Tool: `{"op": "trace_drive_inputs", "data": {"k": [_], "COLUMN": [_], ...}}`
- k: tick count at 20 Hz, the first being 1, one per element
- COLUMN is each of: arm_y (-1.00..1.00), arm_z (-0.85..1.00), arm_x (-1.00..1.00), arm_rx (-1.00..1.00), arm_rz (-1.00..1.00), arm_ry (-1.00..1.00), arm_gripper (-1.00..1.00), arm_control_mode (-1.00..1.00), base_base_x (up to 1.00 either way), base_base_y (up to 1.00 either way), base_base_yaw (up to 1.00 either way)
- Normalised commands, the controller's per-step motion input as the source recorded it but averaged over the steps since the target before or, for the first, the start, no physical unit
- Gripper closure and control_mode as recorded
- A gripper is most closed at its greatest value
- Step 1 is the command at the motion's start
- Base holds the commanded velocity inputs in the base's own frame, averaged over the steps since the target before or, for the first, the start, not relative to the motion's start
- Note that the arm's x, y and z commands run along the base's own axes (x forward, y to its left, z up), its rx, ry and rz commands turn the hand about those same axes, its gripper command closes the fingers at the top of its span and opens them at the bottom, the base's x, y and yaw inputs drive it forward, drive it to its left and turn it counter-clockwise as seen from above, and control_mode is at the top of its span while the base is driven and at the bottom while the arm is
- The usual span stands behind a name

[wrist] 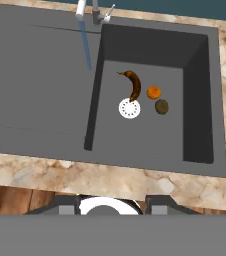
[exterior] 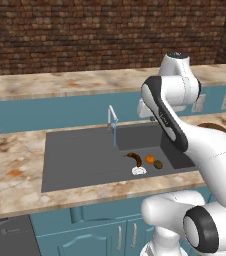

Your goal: Pick the tangerine, banana, kiwi from the sink and place them on the cutting board to airdry. Then turn off the sink faucet.

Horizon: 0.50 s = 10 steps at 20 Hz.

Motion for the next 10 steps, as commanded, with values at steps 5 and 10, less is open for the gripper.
{"op": "trace_drive_inputs", "data": {"k": [5, 10], "arm_y": [0.00, -0.31], "arm_z": [-0.08, -0.34], "arm_x": [-0.05, 0.00], "arm_rx": [0.00, 0.00], "arm_rz": [0.00, 0.03], "arm_ry": [0.00, -0.10], "arm_gripper": [-1.00, -1.00], "arm_control_mode": [-1.00, -1.00], "base_base_x": [0.00, 0.00], "base_base_y": [0.00, 0.00], "base_base_yaw": [0.00, 0.00]}}
